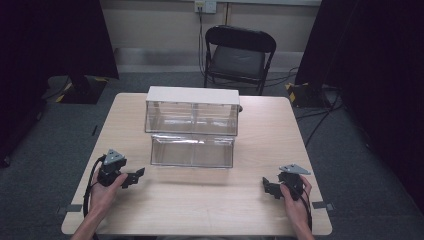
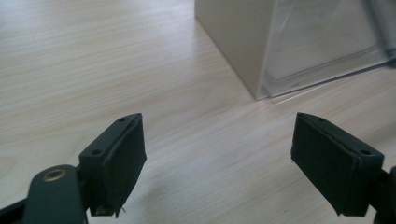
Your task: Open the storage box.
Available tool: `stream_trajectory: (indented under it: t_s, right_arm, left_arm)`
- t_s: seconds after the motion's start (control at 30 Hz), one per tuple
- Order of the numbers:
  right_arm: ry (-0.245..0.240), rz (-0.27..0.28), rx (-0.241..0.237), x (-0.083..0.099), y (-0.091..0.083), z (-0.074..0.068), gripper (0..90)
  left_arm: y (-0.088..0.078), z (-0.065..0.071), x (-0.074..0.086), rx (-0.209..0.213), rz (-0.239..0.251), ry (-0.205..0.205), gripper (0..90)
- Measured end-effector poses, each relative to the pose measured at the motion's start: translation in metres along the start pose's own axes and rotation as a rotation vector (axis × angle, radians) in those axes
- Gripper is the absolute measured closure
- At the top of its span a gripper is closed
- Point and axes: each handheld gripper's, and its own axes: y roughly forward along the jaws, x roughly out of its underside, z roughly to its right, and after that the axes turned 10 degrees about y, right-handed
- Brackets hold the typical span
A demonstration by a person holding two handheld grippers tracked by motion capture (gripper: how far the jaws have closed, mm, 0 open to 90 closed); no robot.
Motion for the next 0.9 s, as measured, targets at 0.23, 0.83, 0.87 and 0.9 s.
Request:
stream_trajectory:
  t_s: [0.23,0.83,0.87,0.9]
  right_arm:
    - [0.0,0.0,0.0,0.0,0.0,0.0,13.0]
    - [0.0,0.0,0.0,0.0,0.0,0.0,13.0]
    - [0.0,0.0,0.0,0.0,0.0,0.0,13.0]
    - [0.0,0.0,0.0,0.0,0.0,0.0,13.0]
  left_arm:
    - [-0.006,0.008,-0.004,0.029,0.056,-0.004,17.1]
    - [-0.003,0.026,-0.016,0.075,0.09,0.026,19.8]
    - [-0.003,0.028,-0.018,0.08,0.092,0.029,19.7]
    - [-0.002,0.029,-0.019,0.085,0.095,0.025,19.7]
